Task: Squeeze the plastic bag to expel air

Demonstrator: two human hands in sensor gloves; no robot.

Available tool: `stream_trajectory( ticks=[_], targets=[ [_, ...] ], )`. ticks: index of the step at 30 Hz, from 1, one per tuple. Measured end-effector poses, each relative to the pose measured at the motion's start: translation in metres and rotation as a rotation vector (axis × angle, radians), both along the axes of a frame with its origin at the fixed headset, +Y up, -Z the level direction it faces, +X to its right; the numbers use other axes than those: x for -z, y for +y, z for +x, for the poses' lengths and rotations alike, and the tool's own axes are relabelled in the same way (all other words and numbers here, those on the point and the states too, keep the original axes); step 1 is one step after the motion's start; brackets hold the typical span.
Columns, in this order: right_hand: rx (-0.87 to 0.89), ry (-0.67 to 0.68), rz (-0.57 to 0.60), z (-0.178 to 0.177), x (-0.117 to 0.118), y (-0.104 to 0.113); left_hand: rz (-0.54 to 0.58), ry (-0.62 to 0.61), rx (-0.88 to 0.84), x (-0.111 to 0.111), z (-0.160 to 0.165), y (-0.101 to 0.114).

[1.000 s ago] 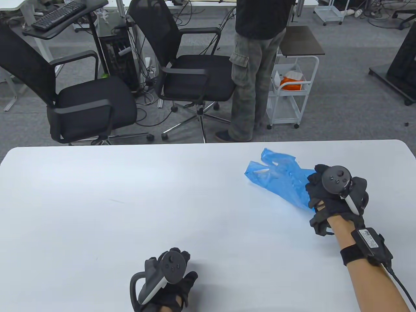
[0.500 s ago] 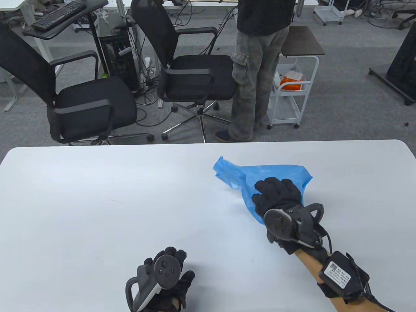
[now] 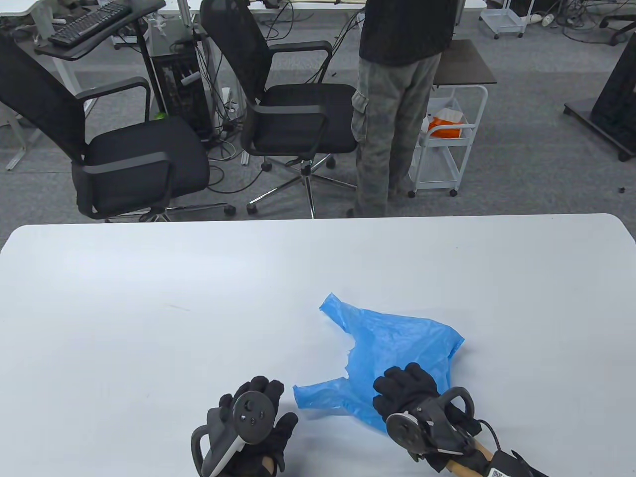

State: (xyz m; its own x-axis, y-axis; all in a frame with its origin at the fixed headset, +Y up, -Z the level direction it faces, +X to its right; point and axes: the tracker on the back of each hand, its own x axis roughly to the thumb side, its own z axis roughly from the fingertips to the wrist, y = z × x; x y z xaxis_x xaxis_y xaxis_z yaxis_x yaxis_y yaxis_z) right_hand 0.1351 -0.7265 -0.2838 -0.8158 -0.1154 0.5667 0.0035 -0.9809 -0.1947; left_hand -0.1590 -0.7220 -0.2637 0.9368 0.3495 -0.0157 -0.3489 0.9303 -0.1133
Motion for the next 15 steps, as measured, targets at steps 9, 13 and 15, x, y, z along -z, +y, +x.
stream_trajectory(
  ticks=[9,13,15],
  targets=[
    [0.268,-0.032,-0.439,0.069,0.008,0.039,-0.024,-0.019,-0.013,0.000,0.003,-0.001],
    [0.068,-0.102,-0.561,0.087,0.012,0.005,-0.037,-0.028,-0.007,0.000,0.004,-0.001],
    [0.009,-0.116,-0.648,0.091,0.011,-0.016,-0.050,-0.032,-0.008,0.000,0.004,-0.003]
  ],
)
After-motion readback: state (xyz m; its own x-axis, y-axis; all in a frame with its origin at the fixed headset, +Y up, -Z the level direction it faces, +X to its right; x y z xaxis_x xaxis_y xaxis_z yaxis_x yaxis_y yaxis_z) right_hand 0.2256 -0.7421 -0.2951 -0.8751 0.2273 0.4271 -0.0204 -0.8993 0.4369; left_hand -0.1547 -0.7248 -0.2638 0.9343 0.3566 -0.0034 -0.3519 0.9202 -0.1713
